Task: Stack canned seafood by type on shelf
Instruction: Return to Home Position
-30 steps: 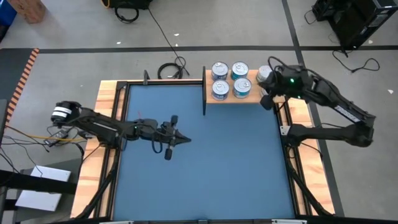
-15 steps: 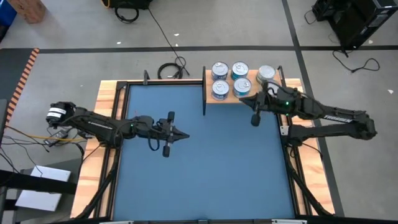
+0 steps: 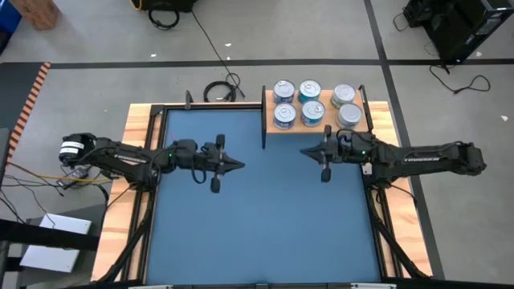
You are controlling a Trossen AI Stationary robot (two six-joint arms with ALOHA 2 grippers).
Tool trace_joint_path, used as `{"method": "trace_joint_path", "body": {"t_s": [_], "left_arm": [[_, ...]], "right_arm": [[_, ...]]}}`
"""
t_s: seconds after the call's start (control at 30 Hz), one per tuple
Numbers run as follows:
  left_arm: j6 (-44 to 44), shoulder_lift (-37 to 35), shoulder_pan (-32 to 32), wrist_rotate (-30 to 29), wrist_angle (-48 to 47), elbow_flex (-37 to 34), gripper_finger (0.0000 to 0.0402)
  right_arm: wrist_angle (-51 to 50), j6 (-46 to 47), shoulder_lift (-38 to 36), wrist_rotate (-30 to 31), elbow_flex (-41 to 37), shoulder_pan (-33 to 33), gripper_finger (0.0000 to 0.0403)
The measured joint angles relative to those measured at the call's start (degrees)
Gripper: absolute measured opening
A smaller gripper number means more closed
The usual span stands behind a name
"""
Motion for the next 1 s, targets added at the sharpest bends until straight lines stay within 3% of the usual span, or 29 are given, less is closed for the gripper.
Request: {"method": "trace_joint_path", "body": {"t_s": [0.23, 0.47, 0.87, 1.0], "left_arm": [[3.6, -0.7, 2.3, 0.1, -0.2, -0.1, 0.0005], [3.8, -4.0, 3.6, 0.1, 3.4, -6.2, 0.0005], [1.1, -19.1, 4.0, -2.2, 2.3, -18.0, 0.0005], [0.1, -26.1, 3.9, -3.9, -2.5, -21.1, 0.0005]], "right_arm": [[3.9, 2.2, -3.7, 0.2, -7.2, 2.2, 0.0003], [3.8, 4.4, -11.4, 7.9, -13.8, 7.9, 0.0001], [3.4, 4.3, -25.9, 10.7, -21.3, 11.3, 0.0001], [-2.4, 4.4, -29.9, 12.2, -21.2, 11.2, 0.0001]]}}
